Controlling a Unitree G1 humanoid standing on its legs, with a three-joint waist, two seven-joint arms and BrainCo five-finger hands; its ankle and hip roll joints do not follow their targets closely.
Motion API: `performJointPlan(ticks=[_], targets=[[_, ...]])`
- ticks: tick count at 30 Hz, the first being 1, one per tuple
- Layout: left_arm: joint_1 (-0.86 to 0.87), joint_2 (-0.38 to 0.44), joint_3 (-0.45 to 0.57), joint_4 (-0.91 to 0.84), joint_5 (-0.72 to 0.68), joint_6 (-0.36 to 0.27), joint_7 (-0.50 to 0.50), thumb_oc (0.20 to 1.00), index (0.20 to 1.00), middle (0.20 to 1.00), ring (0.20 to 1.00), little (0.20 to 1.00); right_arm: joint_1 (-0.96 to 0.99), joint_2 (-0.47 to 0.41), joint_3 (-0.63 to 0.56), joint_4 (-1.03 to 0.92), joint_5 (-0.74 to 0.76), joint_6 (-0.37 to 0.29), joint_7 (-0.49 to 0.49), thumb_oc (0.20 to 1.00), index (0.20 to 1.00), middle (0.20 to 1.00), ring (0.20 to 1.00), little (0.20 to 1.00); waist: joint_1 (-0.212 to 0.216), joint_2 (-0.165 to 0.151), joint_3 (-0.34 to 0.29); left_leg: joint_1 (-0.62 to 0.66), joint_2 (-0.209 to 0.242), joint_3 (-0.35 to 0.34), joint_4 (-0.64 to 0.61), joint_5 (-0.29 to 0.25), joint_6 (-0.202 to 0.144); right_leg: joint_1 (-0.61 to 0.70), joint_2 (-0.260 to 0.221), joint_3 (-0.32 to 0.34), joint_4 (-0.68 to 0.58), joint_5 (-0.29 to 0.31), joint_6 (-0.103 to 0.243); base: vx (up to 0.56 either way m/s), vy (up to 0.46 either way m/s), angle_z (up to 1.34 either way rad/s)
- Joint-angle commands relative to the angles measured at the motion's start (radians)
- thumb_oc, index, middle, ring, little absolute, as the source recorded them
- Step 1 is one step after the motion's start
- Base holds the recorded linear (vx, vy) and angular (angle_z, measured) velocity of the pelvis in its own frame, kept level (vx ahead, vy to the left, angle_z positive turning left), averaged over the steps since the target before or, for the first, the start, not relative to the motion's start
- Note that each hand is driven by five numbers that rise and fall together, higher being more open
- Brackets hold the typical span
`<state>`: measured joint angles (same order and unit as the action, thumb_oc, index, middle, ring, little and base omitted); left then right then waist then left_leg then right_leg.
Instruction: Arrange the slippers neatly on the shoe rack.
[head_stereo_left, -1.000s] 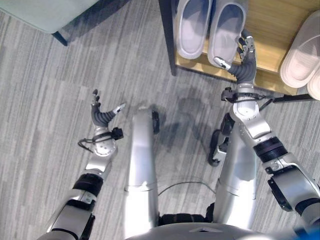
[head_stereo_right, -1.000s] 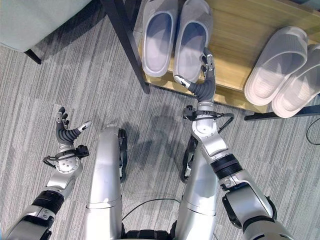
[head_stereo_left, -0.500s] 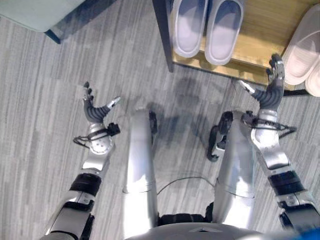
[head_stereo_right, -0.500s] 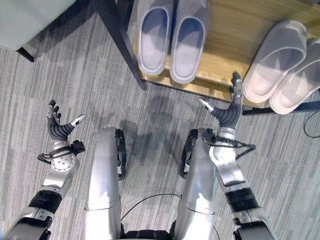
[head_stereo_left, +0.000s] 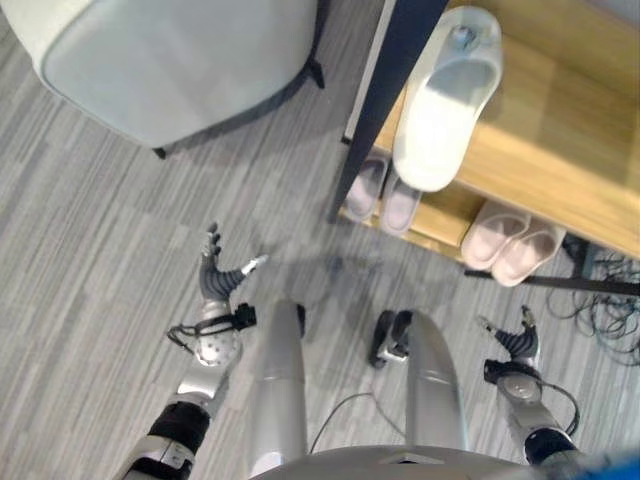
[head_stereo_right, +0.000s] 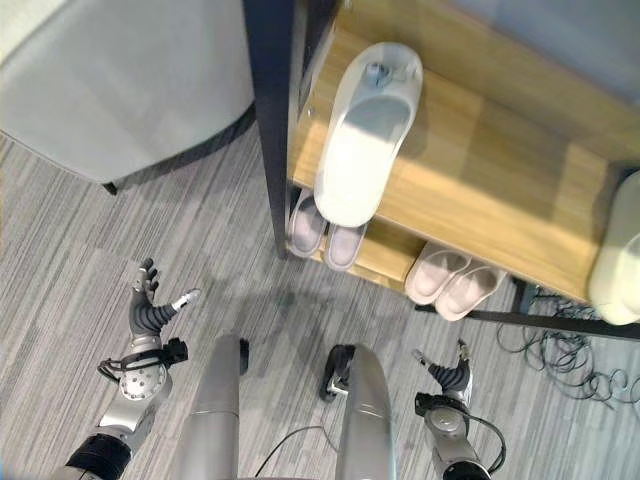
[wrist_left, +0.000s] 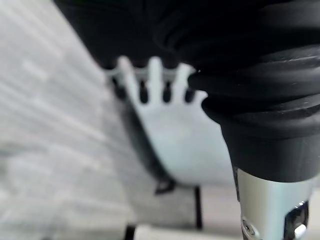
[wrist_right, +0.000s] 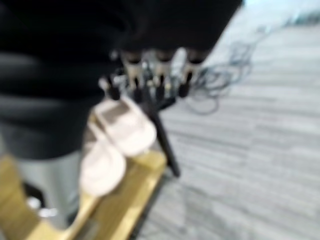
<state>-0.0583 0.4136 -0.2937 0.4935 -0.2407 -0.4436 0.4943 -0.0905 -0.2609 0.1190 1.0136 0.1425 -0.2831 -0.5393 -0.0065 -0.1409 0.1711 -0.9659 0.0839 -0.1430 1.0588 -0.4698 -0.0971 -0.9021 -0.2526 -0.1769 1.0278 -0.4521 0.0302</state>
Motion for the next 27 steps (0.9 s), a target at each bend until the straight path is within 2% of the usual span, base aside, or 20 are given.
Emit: performJointPlan(ticks=[1,4,5,10,11,13,17,19,21,26,27], targets=[[0.007,-0.013,-0.031,-0.01,0.085,-0.006,-0.046,1.0,1.0,1.0,1.0,1.0,0.042,0.008,0.025,0.113,-0.063,0.047,0.01,1.0,1.0,1.0,1.0,1.0,0.022,-0.013,0.001,0.091,0.009,-0.024,-0.198,0.194,0.023,0.11,-0.035,-0.005,-0.081,0.084,0.048,0.09,0.034,0.02],[0.032,-0.015,-0.044,-0.034,0.092,0.017,-0.093,1.0,1.0,1.0,1.0,1.0,0.056,0.02,0.017,0.208,-0.058,0.089,0.056,1.0,1.0,1.0,1.0,1.0,0.033,-0.01,-0.01,0.284,0.002,-0.002,-0.35,0.216,0.033,0.29,-0.022,-0.029,-0.219,0.149,0.077,0.14,0.057,0.02],[0.038,-0.013,-0.045,-0.043,0.093,0.021,-0.108,1.0,1.0,1.0,1.0,1.0,0.056,0.023,0.007,0.229,-0.053,0.097,0.067,1.0,1.0,1.0,1.0,1.0,0.033,-0.006,-0.015,0.333,-0.006,0.005,-0.414,0.257,0.037,0.341,-0.022,-0.041,-0.279,0.194,0.077,0.13,0.052,-0.01],[0.057,0.013,-0.074,-0.112,0.103,0.032,-0.179,1.0,1.0,1.0,1.0,1.0,0.075,0.025,-0.021,0.296,-0.058,0.136,0.115,1.0,1.0,1.0,1.0,1.0,0.032,0.024,-0.047,0.602,-0.014,0.048,-0.685,0.332,0.027,0.6,-0.004,-0.064,-0.555,0.31,0.117,0.17,0.019,-0.01],[0.057,0.013,-0.074,-0.112,0.103,0.032,-0.179,1.0,1.0,1.0,1.0,1.0,0.075,0.025,-0.021,0.296,-0.058,0.136,0.115,1.0,1.0,1.0,1.0,1.0,0.031,0.024,-0.046,0.603,-0.014,0.048,-0.687,0.333,0.027,0.602,-0.004,-0.065,-0.557,0.311,0.117,0.18,-0.002,-0.18],[0.073,0.044,-0.11,-0.17,0.14,0.032,-0.225,1.0,1.0,1.0,1.0,1.0,0.083,0.019,-0.031,0.324,-0.066,0.146,0.138,1.0,1.0,1.0,1.0,1.0,0.025,0.051,-0.083,0.713,-0.022,0.068,-0.827,0.368,0.023,0.679,0.001,-0.067,-0.679,0.364,0.134,0.22,-0.009,-0.21],[0.093,0.099,-0.15,-0.283,0.138,0.028,-0.321,1.0,1.0,1.0,1.0,1.0,0.094,0.017,-0.039,0.351,-0.075,0.165,0.171,1.0,1.0,1.0,1.0,1.0,0.02,0.082,-0.127,0.848,-0.024,0.104,-0.998,0.423,0.024,0.781,0.019,-0.064,-0.836,0.431,0.15,0.16,-0.028,-0.19],[0.11,0.125,-0.154,-0.362,0.104,0.025,-0.37,1.0,1.0,1.0,1.0,1.0,0.093,0.013,-0.042,0.356,-0.076,0.172,0.182,1.0,1.0,1.0,1.0,1.0,0.02,0.096,-0.146,0.885,-0.024,0.115,-1.047,0.44,0.024,0.815,0.029,-0.06,-0.896,0.44,0.155,0.13,-0.037,-0.15],[0.139,0.142,-0.131,-0.468,0.011,0.035,-0.433,1.0,1.0,1.0,1.0,1.0,0.099,0.014,-0.043,0.353,-0.072,0.18,0.193,1.0,1.0,1.0,1.0,1.0,0.021,0.109,-0.157,0.93,-0.019,0.125,-1.1,0.46,0.024,0.858,0.046,-0.054,-0.956,0.448,0.156,0.11,-0.042,-0.21],[0.164,0.153,-0.122,-0.584,-0.14,0.056,-0.531,1.0,1.0,1.0,1.0,1.0,0.09,0.014,-0.043,0.353,-0.063,0.197,0.208,1.0,1.0,1.0,1.0,1.0,0.023,0.124,-0.164,0.973,-0.021,0.136,-1.144,0.465,0.024,0.91,0.057,-0.052,-1.025,0.461,0.16,0.05,-0.016,-0.14],[0.168,0.15,-0.128,-0.63,-0.202,0.079,-0.581,1.0,1.0,1.0,1.0,1.0,0.094,0.013,-0.043,0.346,-0.056,0.202,0.222,1.0,1.0,1.0,1.0,1.0,0.021,0.128,-0.166,0.988,-0.025,0.144,-1.146,0.457,0.026,0.928,0.057,-0.048,-1.048,0.467,0.164,0.03,0.01,-0.28]])
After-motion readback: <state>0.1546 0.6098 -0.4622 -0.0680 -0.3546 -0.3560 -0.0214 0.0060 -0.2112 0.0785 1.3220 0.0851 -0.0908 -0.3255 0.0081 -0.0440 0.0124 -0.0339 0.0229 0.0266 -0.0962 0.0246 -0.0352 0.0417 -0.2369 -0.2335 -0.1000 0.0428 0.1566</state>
